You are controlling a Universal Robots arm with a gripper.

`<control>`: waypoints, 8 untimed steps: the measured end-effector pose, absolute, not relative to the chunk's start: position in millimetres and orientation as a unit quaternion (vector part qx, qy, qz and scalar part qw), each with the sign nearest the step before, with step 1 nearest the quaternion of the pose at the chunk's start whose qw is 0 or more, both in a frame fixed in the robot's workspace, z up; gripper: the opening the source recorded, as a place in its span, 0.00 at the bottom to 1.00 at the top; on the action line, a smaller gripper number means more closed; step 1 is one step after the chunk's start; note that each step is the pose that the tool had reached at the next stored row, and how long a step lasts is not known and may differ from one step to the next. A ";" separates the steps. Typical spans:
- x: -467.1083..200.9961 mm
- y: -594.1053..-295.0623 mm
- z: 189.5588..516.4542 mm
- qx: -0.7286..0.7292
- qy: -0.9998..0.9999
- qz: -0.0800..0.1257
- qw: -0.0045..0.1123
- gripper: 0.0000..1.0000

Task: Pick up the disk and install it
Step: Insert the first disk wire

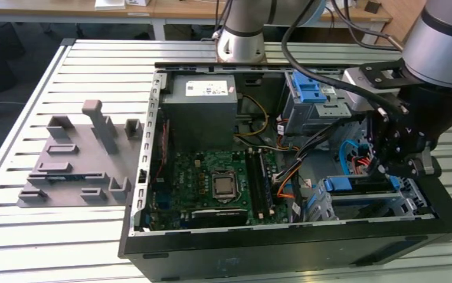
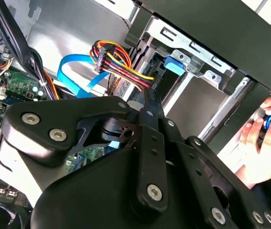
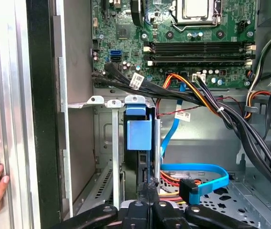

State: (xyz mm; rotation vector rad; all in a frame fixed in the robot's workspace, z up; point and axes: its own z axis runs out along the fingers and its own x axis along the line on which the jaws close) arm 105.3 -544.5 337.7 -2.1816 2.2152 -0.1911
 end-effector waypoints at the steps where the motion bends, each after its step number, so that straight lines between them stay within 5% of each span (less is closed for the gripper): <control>1: 105.3 -544.6 338.3 -0.700 0.711 -0.061 0.013 0.11; 8: 105.3 -544.5 341.3 -0.700 0.711 -0.061 0.013 0.11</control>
